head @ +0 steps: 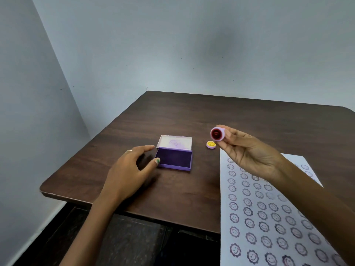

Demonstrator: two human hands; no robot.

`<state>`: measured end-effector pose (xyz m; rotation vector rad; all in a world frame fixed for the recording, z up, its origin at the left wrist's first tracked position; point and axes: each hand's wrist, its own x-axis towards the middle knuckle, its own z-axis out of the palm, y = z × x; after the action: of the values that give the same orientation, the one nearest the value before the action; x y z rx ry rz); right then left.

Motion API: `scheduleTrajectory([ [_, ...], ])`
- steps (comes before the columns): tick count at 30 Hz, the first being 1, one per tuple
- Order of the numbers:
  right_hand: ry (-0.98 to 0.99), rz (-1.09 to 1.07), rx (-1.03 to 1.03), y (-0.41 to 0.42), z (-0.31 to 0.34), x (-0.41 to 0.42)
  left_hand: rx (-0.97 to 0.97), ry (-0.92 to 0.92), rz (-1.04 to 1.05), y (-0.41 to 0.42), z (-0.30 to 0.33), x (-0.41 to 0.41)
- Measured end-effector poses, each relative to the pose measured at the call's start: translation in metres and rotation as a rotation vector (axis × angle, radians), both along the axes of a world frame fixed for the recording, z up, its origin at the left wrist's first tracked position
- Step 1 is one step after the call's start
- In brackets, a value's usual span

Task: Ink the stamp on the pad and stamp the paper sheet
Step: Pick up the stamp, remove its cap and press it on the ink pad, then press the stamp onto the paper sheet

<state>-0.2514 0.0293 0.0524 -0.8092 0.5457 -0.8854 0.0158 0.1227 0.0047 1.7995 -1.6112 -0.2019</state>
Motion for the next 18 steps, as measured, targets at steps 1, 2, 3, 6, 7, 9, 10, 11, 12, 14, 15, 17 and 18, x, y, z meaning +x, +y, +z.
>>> scheduleTrajectory([
  [1, -0.006, -0.014, 0.0, 0.0, 0.0, -0.006, -0.018, -0.018, 0.014, 0.001, 0.001, 0.0],
  [2, -0.01, -0.03, 0.002, -0.001, -0.001, -0.012, -0.044, -0.032, 0.022, 0.002, 0.003, -0.001],
  [3, -0.009, -0.046, 0.005, -0.003, -0.001, -0.018, -0.076, -0.038, 0.024, 0.002, 0.004, -0.003],
  [6, 0.019, -0.115, -0.001, -0.011, -0.001, -0.037, -0.171, -0.007, 0.007, 0.003, 0.009, -0.016],
  [7, 0.034, -0.142, -0.018, -0.016, 0.0, -0.045, -0.192, 0.004, -0.01, 0.001, 0.01, -0.023],
  [9, 0.074, -0.194, -0.081, -0.025, 0.0, -0.062, -0.211, 0.015, -0.072, -0.005, 0.014, -0.042],
  [10, 0.099, -0.222, -0.12, -0.03, 0.0, -0.071, -0.209, 0.017, -0.115, -0.009, 0.016, -0.053],
  [11, 0.127, -0.251, -0.156, -0.035, -0.001, -0.081, -0.199, 0.011, -0.165, -0.014, 0.019, -0.066],
  [12, 0.159, -0.279, -0.187, -0.04, -0.002, -0.091, -0.181, -0.006, -0.225, -0.02, 0.022, -0.079],
  [14, 0.23, -0.322, -0.245, -0.049, -0.004, -0.11, -0.117, -0.067, -0.361, -0.034, 0.027, -0.106],
  [15, 0.266, -0.334, -0.277, -0.052, -0.006, -0.118, -0.073, -0.111, -0.427, -0.042, 0.029, -0.12],
  [17, 0.323, -0.344, -0.342, -0.056, -0.01, -0.132, 0.023, -0.227, -0.541, -0.062, 0.032, -0.147],
  [18, 0.358, -0.345, -0.379, -0.056, -0.012, -0.135, 0.073, -0.28, -0.588, -0.073, 0.032, -0.159],
])
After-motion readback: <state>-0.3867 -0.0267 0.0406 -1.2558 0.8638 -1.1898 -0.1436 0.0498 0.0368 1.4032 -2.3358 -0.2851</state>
